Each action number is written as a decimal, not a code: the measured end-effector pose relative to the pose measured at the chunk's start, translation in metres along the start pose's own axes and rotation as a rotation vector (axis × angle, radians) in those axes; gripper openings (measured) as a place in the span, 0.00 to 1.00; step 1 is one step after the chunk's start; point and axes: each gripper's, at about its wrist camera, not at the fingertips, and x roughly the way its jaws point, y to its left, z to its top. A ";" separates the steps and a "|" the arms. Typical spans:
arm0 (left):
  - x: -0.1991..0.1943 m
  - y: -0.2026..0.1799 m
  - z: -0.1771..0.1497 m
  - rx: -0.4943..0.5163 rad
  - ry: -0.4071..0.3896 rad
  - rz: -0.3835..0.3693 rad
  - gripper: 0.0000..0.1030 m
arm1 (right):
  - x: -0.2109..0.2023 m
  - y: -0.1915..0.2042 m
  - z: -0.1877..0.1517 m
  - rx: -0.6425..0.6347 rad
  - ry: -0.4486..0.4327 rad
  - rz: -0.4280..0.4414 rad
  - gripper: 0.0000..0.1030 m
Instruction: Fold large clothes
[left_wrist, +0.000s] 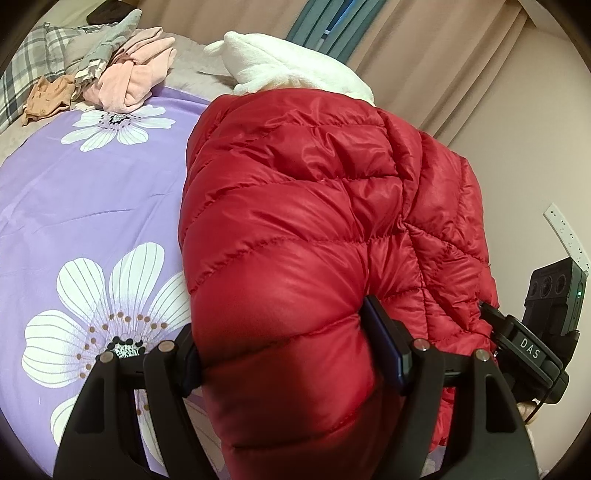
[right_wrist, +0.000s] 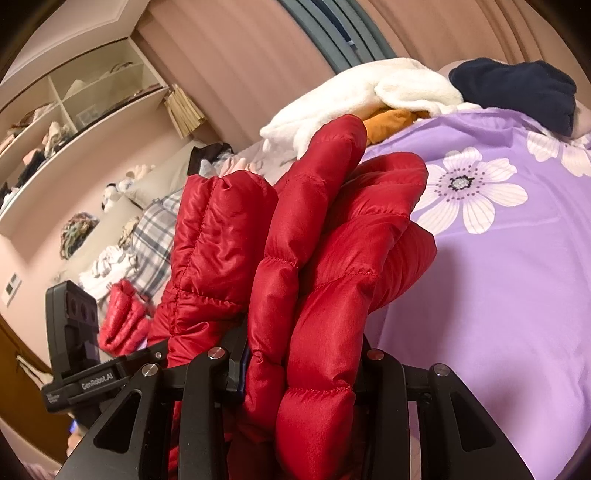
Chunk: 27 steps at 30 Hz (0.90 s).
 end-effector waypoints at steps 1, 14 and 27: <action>0.000 0.000 0.001 0.000 0.001 0.000 0.72 | 0.001 -0.001 0.000 0.003 0.001 0.001 0.37; 0.003 0.002 0.003 0.010 0.003 0.001 0.72 | 0.012 0.001 0.003 0.013 -0.009 0.000 0.37; 0.005 0.004 0.005 0.020 0.005 -0.001 0.72 | 0.024 -0.002 0.010 0.015 -0.015 0.002 0.37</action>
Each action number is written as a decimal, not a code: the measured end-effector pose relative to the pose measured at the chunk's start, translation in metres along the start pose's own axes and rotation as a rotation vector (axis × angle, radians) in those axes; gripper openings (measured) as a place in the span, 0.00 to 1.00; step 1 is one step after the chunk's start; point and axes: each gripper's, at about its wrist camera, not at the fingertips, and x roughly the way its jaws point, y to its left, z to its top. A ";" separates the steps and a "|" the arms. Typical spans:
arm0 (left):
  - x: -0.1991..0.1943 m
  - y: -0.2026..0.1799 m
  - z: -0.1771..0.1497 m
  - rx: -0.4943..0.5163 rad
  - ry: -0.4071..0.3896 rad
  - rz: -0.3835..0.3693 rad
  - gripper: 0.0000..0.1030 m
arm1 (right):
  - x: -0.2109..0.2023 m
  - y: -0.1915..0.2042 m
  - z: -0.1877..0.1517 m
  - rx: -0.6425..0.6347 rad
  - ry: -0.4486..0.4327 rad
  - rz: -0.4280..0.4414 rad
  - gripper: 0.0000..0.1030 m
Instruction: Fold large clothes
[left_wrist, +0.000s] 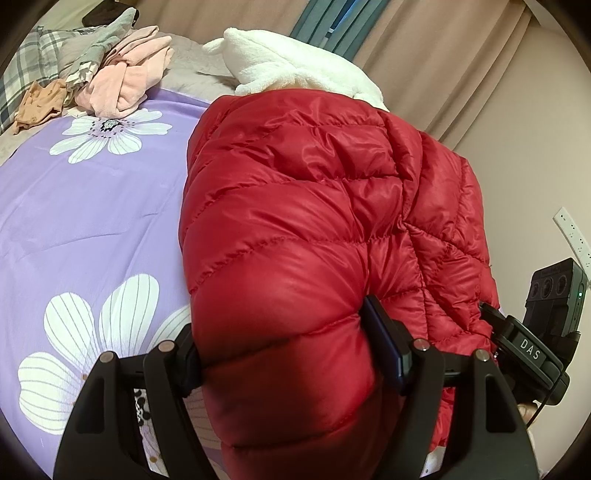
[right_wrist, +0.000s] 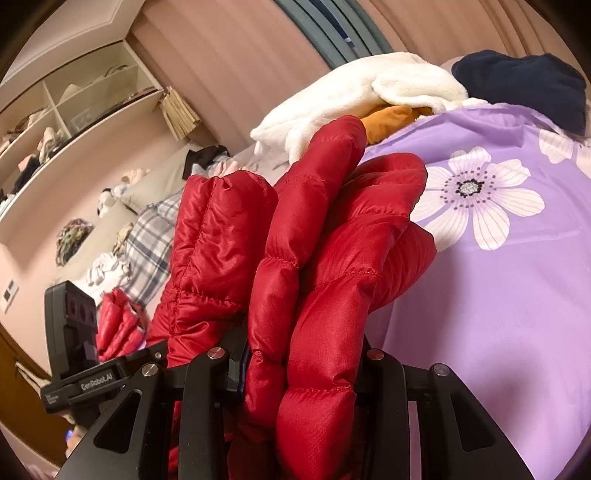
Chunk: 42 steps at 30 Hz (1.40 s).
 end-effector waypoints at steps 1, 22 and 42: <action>0.000 0.000 0.000 0.001 -0.001 0.000 0.72 | 0.001 0.000 0.001 0.000 -0.001 0.001 0.37; 0.010 0.004 0.008 0.027 0.010 -0.001 0.72 | 0.016 -0.009 0.006 0.024 -0.003 0.001 0.37; 0.024 0.008 0.004 0.018 0.049 0.024 0.74 | 0.030 -0.013 -0.003 0.079 0.053 -0.054 0.38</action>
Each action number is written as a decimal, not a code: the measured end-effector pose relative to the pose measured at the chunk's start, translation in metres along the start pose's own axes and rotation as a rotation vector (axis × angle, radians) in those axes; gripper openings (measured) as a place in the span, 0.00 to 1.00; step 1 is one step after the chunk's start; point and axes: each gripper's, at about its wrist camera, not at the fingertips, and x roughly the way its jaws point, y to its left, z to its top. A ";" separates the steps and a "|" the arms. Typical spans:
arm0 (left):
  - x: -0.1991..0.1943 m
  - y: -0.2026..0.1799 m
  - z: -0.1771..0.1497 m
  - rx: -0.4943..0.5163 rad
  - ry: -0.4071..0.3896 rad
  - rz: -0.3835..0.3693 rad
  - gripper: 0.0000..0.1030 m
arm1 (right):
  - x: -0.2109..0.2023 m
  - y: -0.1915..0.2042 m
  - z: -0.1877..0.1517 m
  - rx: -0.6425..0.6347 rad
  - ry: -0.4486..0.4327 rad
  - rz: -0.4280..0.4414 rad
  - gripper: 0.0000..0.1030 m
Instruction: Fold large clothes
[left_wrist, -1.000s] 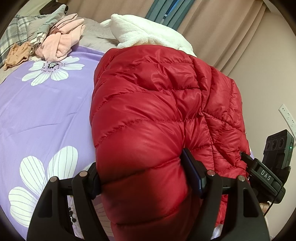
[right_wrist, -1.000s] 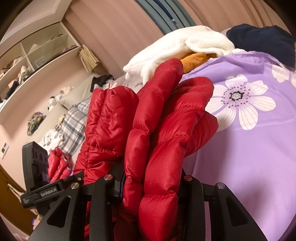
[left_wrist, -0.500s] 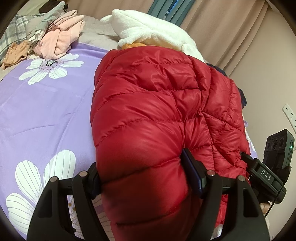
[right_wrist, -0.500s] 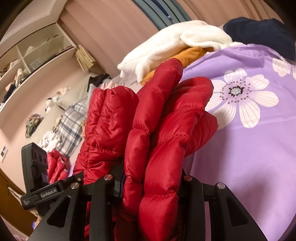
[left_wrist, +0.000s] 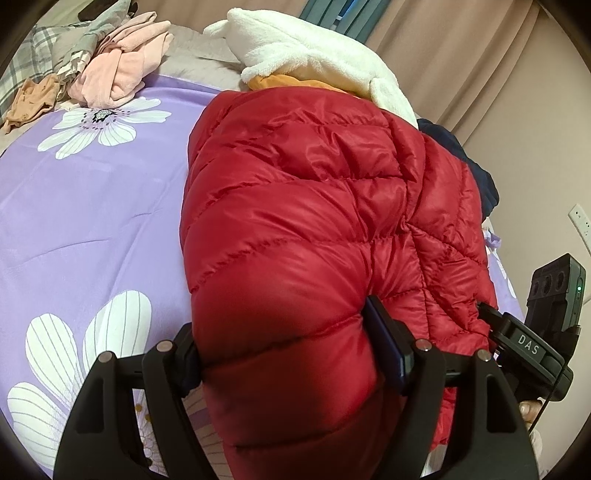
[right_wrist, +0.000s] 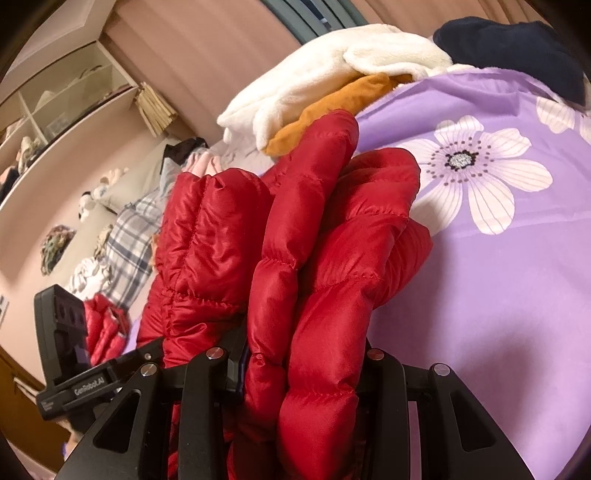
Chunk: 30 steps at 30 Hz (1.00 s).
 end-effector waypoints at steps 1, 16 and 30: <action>0.000 0.000 0.000 0.001 0.002 0.002 0.74 | 0.000 -0.001 0.000 0.005 0.003 -0.003 0.38; 0.003 0.005 -0.004 0.000 0.035 0.074 0.90 | 0.001 -0.017 -0.010 0.096 0.055 -0.126 0.63; -0.011 -0.001 -0.014 0.021 0.030 0.158 0.93 | -0.038 0.001 -0.008 0.006 -0.062 -0.322 0.65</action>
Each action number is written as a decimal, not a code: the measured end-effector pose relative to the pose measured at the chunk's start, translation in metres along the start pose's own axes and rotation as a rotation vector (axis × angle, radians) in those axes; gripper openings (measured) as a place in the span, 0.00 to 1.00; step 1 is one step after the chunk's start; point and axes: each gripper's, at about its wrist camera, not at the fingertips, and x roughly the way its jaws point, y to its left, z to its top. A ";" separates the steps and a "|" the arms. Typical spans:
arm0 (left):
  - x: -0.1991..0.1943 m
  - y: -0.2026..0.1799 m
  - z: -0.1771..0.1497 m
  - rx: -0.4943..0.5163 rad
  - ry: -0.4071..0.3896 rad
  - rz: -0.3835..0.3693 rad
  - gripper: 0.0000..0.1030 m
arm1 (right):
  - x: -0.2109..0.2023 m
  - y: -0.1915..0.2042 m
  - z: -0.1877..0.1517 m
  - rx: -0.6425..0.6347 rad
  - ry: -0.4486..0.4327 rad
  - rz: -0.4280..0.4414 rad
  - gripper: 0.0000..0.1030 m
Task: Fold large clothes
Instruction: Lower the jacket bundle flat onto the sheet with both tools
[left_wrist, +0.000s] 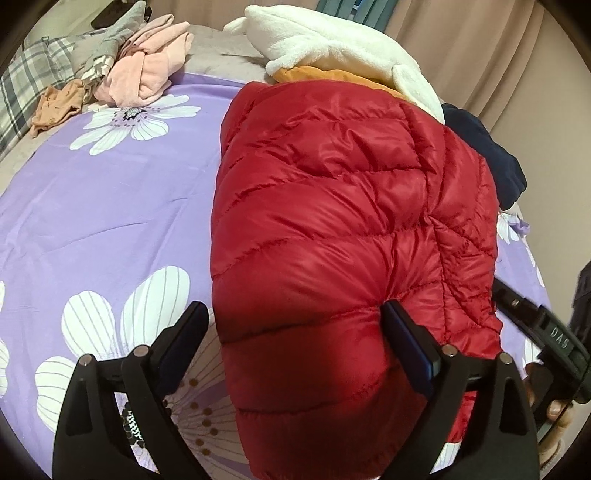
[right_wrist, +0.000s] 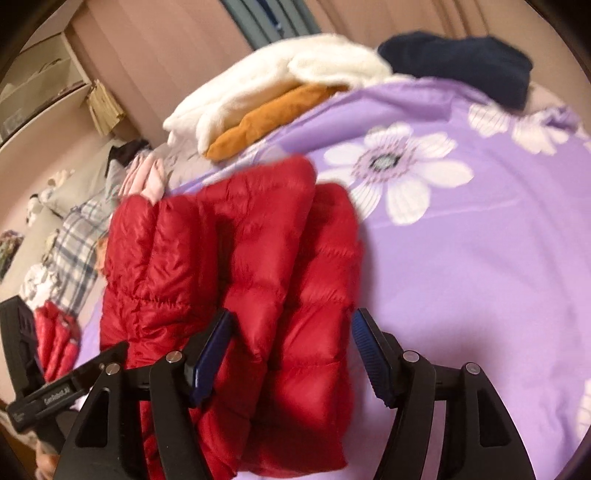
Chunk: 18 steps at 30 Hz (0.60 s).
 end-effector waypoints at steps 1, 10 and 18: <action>-0.001 0.000 -0.001 0.004 -0.003 0.006 0.93 | -0.005 0.001 0.001 -0.010 -0.025 -0.029 0.65; -0.021 -0.012 -0.011 0.064 -0.051 0.017 0.69 | -0.021 0.036 -0.001 -0.135 -0.081 0.120 0.65; -0.026 -0.018 -0.019 0.110 -0.070 0.015 0.59 | -0.007 0.081 0.001 -0.247 -0.094 0.197 0.38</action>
